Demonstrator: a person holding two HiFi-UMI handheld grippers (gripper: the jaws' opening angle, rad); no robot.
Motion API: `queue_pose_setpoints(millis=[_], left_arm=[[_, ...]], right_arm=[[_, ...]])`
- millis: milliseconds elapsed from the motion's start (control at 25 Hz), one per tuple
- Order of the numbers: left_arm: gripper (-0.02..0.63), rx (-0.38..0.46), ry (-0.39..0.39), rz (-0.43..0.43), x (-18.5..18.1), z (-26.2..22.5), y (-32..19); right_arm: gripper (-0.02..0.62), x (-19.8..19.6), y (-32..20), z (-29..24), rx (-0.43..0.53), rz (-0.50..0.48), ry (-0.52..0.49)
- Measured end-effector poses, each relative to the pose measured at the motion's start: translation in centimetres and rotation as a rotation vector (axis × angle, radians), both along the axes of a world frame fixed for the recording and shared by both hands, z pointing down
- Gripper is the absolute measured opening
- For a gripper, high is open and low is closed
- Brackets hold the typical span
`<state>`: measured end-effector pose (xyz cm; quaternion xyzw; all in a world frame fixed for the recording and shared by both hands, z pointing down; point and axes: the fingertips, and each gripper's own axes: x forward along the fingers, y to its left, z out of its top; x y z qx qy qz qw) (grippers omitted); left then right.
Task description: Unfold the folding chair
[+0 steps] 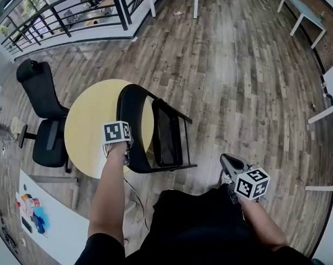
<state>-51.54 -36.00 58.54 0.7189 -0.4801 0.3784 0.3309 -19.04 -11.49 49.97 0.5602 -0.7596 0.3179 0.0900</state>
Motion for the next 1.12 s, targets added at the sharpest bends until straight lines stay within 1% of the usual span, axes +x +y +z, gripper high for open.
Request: queue_pose_setpoints(millis=[160, 400, 520, 640, 680, 760, 920, 1040, 1120], left_arm=[[0.144, 0.010, -0.039, -0.008, 2.1, -0.6, 0.9], [0.146, 0.052, -0.095, -0.005, 7.7, -2.9, 1.9], [0.153, 0.072, -0.148, -0.007, 10.4, -4.0, 2.4], [0.160, 0.061, -0.184, -0.014, 12.7, -3.9, 3.5], [0.161, 0.057, -0.192, -0.015, 13.4, -4.0, 3.8], [0.160, 0.076, -0.210, -0.009, 14.8, -4.5, 3.9], [0.161, 0.090, -0.247, -0.005, 17.7, -4.7, 4.8], [0.164, 0.096, -0.276, -0.004, 19.8, -5.5, 5.1], [0.164, 0.103, -0.291, -0.003, 20.9, -5.9, 5.3]], right_arm=[[0.006, 3.7, -0.8, 0.4, 0.005, -0.048, -0.015], [0.006, 9.7, -1.7, -0.2, 0.017, -0.097, -0.016], [0.006, 12.0, -1.8, -0.1, 0.004, -0.141, -0.024], [0.006, 13.8, -1.4, 1.0, -0.026, -0.200, -0.024], [0.006, 14.1, -1.3, 1.3, -0.034, -0.219, -0.026], [0.006, 14.4, -1.3, 1.9, -0.046, -0.258, -0.035], [0.006, 14.1, -1.5, 3.0, -0.053, -0.363, -0.069], [0.006, 13.1, -2.7, 4.3, -0.056, -0.435, -0.150], [0.006, 12.0, -3.5, 6.3, -0.095, -0.463, -0.199]])
